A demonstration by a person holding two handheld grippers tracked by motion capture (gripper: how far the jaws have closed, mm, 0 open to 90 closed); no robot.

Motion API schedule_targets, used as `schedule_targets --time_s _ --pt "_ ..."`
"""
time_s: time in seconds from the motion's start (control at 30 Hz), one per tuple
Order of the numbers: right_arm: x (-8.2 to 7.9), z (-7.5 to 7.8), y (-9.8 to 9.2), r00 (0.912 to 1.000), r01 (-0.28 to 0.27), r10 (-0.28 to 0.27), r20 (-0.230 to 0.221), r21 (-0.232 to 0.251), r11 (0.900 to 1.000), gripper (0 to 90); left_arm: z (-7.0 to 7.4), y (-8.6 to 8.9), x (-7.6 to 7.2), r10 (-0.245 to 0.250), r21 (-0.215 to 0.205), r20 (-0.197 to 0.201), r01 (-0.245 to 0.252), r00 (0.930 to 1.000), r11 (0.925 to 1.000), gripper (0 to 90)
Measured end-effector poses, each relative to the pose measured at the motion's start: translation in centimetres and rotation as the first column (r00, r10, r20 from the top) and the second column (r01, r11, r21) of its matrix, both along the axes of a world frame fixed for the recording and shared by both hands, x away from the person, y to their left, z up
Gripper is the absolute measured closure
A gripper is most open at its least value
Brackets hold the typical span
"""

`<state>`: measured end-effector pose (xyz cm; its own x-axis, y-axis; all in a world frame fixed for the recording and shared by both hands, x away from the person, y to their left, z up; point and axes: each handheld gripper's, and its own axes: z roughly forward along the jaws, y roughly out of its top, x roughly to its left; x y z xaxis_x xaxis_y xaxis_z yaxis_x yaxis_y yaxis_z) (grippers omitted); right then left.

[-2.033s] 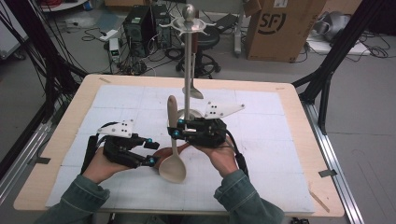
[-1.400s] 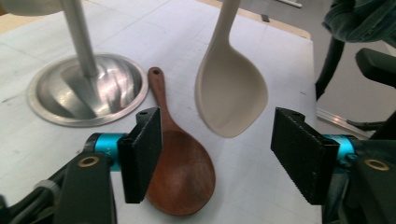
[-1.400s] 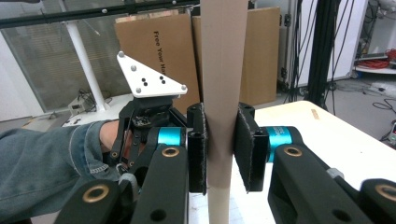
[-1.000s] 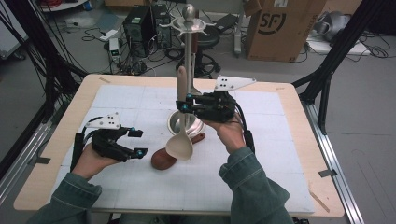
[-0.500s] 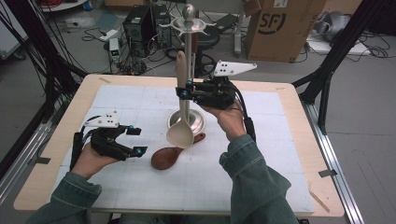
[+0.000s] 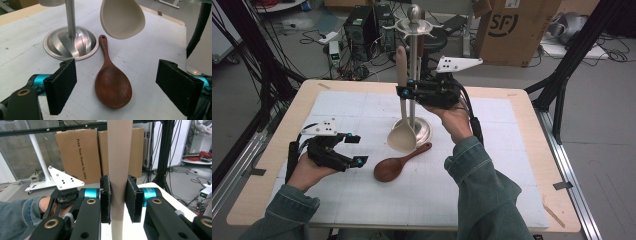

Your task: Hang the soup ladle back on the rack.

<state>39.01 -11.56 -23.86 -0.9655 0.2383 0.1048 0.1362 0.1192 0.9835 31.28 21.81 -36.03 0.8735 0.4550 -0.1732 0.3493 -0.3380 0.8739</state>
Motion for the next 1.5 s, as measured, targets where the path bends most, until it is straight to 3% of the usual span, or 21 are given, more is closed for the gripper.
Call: schedule_targets --time_s 0.6,1.5 --pt "1.4 1.7 0.4 0.9992 0.035 -0.035 -0.020 -0.010 0.999 76.0 0.0 0.0 0.0 -0.001 -0.010 0.000 0.001 1.0000 1.0000 16.6" --pt "1.9 1.4 0.2 0.9980 0.061 -0.061 -0.019 -0.023 0.998 75.8 0.1 0.1 0.0 -0.002 -0.013 -0.001 0.002 1.0000 0.9999 16.6"
